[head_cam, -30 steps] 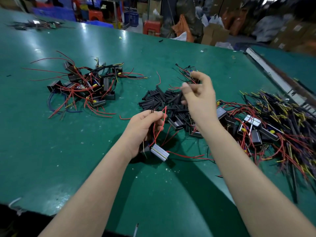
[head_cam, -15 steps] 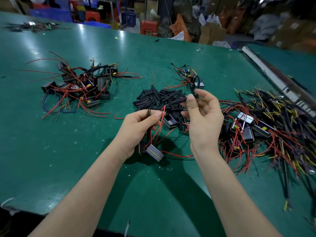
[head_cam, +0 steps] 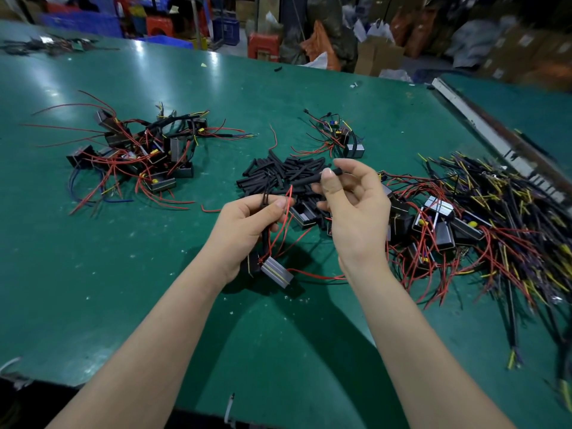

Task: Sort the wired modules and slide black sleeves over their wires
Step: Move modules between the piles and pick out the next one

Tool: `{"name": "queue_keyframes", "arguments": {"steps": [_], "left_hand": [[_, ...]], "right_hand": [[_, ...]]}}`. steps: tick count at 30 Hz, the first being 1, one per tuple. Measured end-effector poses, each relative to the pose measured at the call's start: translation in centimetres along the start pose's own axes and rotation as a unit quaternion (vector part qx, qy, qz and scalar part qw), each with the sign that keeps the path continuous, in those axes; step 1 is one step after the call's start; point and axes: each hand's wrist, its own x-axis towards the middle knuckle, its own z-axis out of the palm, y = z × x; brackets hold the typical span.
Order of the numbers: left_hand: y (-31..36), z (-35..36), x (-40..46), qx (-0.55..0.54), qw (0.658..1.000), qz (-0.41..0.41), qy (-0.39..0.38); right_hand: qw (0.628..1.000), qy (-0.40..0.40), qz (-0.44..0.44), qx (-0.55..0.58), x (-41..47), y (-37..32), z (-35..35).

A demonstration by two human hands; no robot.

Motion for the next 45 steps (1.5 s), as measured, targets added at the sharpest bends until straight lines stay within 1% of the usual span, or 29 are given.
{"name": "queue_keyframes", "arguments": {"steps": [3, 6, 10, 13, 18, 20, 23, 25, 27, 29, 30, 35, 39, 41, 45], "left_hand": [[0.1, 0.0, -0.1, 0.026, 0.999, 0.013, -0.015], [0.1, 0.0, -0.3, 0.05, 0.998, 0.011, -0.031], [0.2, 0.0, -0.4, 0.086, 0.995, 0.021, -0.048], [0.3, 0.2, -0.6, 0.117, 0.991, 0.027, -0.065], [0.3, 0.5, -0.8, 0.144, 0.987, 0.041, -0.059], [0.3, 0.5, -0.8, 0.147, 0.986, 0.049, -0.06], [0.4, 0.5, -0.7, 0.131, 0.989, 0.044, -0.049], [0.9, 0.3, -0.5, 0.103, 0.993, -0.005, -0.056], [1.2, -0.2, -0.5, 0.099, 0.989, -0.045, -0.097], [1.1, -0.6, -0.7, 0.152, 0.98, -0.029, -0.127], [1.0, -0.8, -0.8, 0.172, 0.976, -0.021, -0.129], [0.5, -1.0, -0.4, 0.179, 0.979, 0.006, -0.101], [0.3, -0.7, -0.5, 0.161, 0.982, 0.022, -0.091], [0.3, -0.7, -0.5, 0.155, 0.982, 0.006, -0.104], [0.6, -1.0, -0.7, 0.135, 0.976, -0.078, -0.154]], "right_hand": [[1.0, 0.003, 0.011, 0.003, 0.1, 0.0, 0.0], [0.999, -0.007, 0.04, 0.014, 0.3, -0.1, -0.3], [0.995, -0.056, 0.08, 0.004, 0.8, -0.4, -0.5], [0.993, -0.08, 0.084, -0.015, 1.0, -0.6, -0.9], [0.984, -0.138, 0.1, -0.051, 0.9, -0.2, -1.1], [0.981, -0.153, 0.092, -0.073, 0.8, 0.0, -1.0], [0.982, -0.149, 0.064, -0.097, 0.7, 0.1, -1.0], [0.984, -0.136, 0.059, -0.1, 0.7, 0.2, -1.1], [0.983, -0.128, 0.053, -0.117, 0.8, 0.4, -1.1], [0.982, -0.127, 0.047, -0.134, 0.8, 0.5, -1.1], [0.981, -0.125, 0.043, -0.14, 0.8, 0.6, -1.1], [0.983, -0.111, 0.032, -0.143, 0.7, 0.7, -1.0], [0.972, -0.169, 0.029, -0.158, 0.3, 1.0, -0.7], [0.968, -0.18, 0.022, -0.176, 0.1, 1.2, -0.7], [0.966, -0.163, 0.01, -0.201, 0.2, 1.0, -1.1]]}}
